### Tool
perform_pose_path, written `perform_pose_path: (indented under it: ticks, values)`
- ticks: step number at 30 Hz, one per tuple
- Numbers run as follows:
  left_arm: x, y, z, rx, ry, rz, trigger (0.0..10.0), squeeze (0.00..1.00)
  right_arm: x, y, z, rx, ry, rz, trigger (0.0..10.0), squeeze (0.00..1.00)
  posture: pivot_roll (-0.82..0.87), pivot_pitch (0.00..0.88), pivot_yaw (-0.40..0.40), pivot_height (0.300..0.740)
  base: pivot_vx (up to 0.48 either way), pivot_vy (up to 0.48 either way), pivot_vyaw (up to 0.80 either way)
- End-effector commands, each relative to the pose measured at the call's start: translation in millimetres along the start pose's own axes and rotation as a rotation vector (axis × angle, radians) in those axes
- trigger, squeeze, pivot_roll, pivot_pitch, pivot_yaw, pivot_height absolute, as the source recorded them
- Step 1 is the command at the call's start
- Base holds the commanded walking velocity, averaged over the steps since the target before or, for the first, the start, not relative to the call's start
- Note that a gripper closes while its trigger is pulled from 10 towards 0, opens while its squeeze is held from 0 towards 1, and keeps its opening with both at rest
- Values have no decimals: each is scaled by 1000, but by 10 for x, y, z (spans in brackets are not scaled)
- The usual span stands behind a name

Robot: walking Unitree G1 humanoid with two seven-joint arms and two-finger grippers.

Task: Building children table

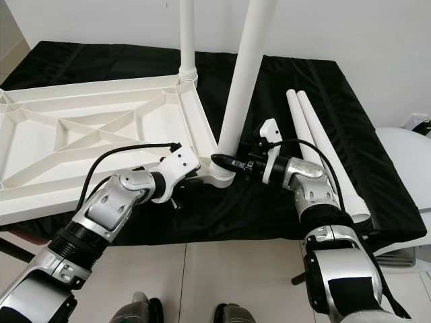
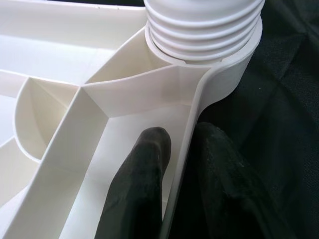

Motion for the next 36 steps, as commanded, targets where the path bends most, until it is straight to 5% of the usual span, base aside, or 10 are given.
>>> perform_pose_path:
  ticks: [1, 20, 36]
  values:
    - [-3, -20, -29, -11, 5, 2, 10000, 0, 20, -96, -129, -30, 49, -51, 10000, 0, -46, 84, 1, 740, 0, 0, 0]
    - [47, 7, -23, -3, -3, -6, 10000, 0, -249, 16, -5, 122, 53, -314, 10000, 0, -69, 95, -10, 740, 0, 0, 0]
    - [81, 26, -17, 0, -10, -12, 10000, 0, -372, 164, 84, 122, 68, -605, 10000, 0, -74, 111, -21, 740, 0, 0, 0]
Point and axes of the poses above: a point about 5 cm out from each wrist's last joint towards the gripper, its own y axis pointing out of the wrist towards the gripper, its own z axis along the axis of the wrist's last joint, x = y × z, the point moved 5 cm from there along y, pointing out of the wrist towards the gripper, and after that the axes turned 9 degrees about -y, right-handed, at the moved point
